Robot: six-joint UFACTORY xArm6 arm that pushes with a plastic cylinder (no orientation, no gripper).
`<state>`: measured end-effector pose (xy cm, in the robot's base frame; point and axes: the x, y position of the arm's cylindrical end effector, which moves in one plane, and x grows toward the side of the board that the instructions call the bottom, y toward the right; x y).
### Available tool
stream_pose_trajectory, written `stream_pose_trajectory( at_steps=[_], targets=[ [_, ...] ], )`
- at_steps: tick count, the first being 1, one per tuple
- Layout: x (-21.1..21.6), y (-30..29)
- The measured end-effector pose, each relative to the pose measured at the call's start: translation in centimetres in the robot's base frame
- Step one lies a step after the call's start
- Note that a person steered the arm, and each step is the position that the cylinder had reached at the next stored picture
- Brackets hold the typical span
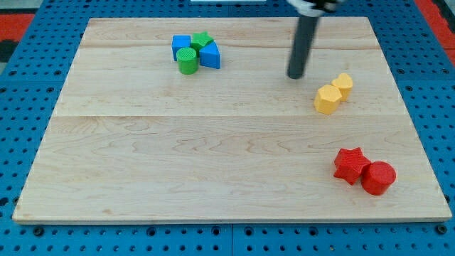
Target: Place the red blocks below the yellow blocks
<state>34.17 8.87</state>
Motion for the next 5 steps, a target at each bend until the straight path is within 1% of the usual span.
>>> stream_pose_trajectory(
  at_steps=[1,2,3,4,5],
  targets=[
    [2.3,-6.7],
    [11.9,-5.7],
    [20.4,2.2],
    [26.4,6.8],
    [27.7,8.3]
  ],
)
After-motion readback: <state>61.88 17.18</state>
